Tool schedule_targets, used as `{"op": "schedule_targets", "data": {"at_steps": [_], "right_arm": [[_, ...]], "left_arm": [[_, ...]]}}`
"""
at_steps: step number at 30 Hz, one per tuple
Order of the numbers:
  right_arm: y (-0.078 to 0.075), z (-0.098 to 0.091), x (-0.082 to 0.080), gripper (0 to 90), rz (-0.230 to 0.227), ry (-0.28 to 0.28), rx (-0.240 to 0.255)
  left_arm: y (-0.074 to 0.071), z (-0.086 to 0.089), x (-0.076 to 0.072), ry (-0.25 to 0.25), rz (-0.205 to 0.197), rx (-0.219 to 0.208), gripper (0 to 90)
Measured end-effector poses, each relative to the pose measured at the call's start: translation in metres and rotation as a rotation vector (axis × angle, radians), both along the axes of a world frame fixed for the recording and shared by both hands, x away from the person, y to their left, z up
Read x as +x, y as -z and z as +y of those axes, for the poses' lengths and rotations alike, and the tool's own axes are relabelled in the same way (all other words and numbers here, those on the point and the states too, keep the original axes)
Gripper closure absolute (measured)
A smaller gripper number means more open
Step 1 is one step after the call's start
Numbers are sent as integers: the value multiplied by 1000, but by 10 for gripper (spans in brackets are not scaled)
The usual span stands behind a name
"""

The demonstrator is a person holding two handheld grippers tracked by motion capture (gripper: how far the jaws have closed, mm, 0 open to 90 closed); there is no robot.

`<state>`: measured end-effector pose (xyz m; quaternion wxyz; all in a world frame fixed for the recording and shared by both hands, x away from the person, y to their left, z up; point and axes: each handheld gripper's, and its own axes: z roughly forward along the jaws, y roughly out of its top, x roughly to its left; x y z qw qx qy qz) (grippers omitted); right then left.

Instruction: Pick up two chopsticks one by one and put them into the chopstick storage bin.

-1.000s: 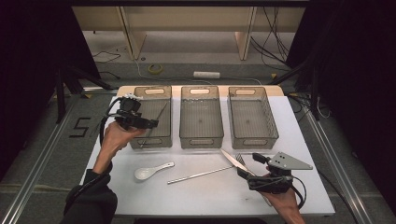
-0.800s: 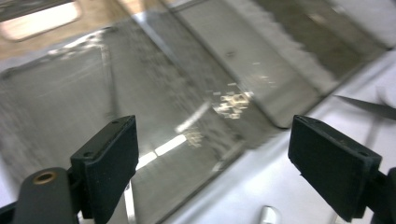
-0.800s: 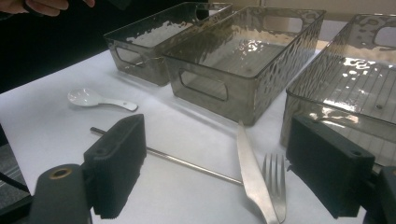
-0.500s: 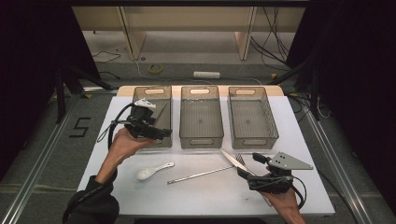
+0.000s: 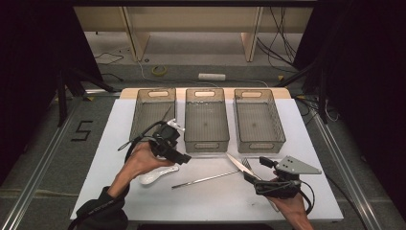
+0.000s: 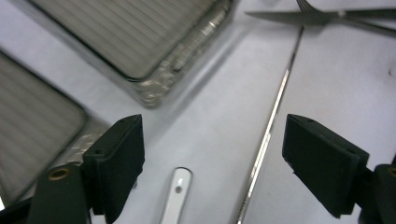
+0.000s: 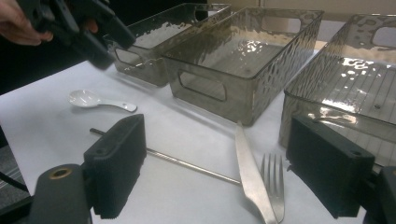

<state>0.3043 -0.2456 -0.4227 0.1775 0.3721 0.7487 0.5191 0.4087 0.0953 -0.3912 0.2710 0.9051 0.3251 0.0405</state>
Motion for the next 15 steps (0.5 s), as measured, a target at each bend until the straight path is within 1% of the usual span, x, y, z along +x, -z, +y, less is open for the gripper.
{"op": "schedule_targets", "data": {"at_steps": [5,6,9,15], "right_arm": [[0,0,0,211,2,2,1],[0,0,0,211,3,2,1],[0,0,0,211,1,0,1],[1,1,0,211,2,-4,-2]], "left_arm": [[16,-18,-6,52,43,54,233],[19,-22,-7,62,48,71,239],[29,-30,-9,80,67,110,260],[44,-40,-12,106,99,157,310]]}}
